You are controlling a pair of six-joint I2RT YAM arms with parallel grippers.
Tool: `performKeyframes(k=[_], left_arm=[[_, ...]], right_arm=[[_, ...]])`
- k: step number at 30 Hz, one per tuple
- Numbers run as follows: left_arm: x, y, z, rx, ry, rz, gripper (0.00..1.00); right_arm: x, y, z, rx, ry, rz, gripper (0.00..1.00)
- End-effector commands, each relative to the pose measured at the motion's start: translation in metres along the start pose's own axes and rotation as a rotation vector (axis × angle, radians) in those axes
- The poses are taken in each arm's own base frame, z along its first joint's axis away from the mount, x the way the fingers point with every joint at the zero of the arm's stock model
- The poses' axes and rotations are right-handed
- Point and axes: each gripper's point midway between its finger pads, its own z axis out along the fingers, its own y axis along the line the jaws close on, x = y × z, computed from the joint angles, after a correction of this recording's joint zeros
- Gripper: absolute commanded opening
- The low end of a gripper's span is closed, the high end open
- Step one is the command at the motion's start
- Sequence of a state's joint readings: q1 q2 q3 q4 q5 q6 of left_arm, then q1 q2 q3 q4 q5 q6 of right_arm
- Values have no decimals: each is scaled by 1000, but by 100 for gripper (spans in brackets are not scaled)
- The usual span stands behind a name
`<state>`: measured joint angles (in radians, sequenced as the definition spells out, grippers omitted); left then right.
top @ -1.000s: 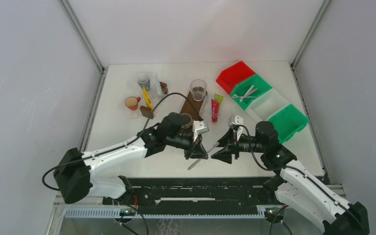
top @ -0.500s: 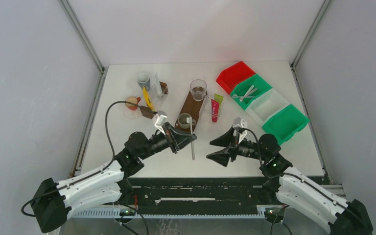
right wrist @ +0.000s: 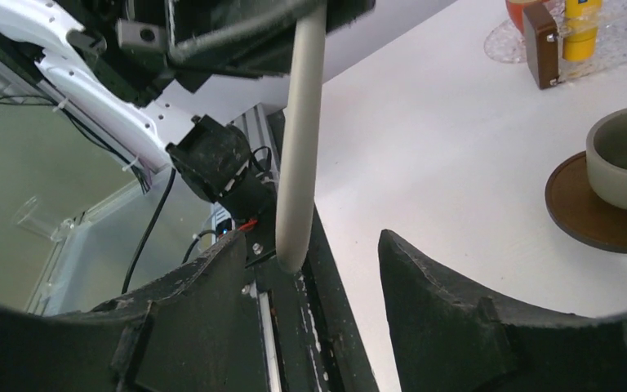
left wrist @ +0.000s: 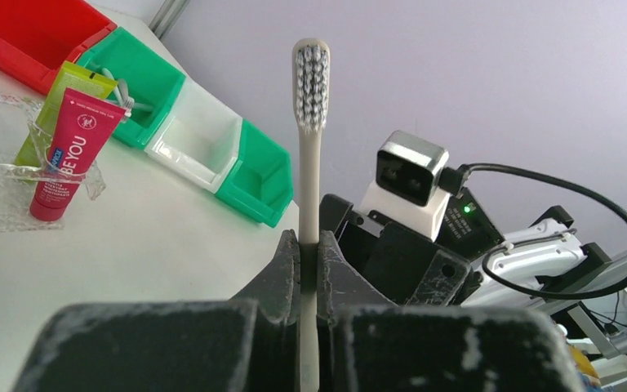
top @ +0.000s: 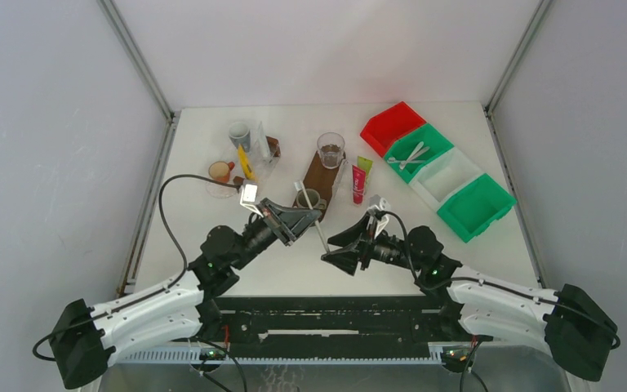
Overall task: Prepare toiletry sets of a toothbrush and toothpaste on the tray
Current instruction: Pick up the toothbrush from the storage box.
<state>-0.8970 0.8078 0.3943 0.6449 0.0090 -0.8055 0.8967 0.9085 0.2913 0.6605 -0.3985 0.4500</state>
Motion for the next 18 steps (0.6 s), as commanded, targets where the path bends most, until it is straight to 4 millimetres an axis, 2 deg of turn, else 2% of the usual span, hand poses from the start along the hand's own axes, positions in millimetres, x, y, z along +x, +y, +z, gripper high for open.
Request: performKeyframes(k=[1,6,10,13,15,18], left_arm=[[-4,-3,4,1,-34,-19,0],[3,-2,10,-14,-14,-13,0],[3,-3,12,-17,-10,-11,0],[5,-5,13,-7,0,-6,3],[6,-7,12,3,8,2,16],[6,-10,8,20,15,11,43]], right_arm=[[-47,16,14,-15,-133,-13,66],[-47,13,23,5,-114,-4,52],[-42,11,29,12,-69,1,18],[-40,8,30,24,-62,8,1],[-40,9,29,22,-60,4,0],[-41,14,26,5,-54,-9,0]])
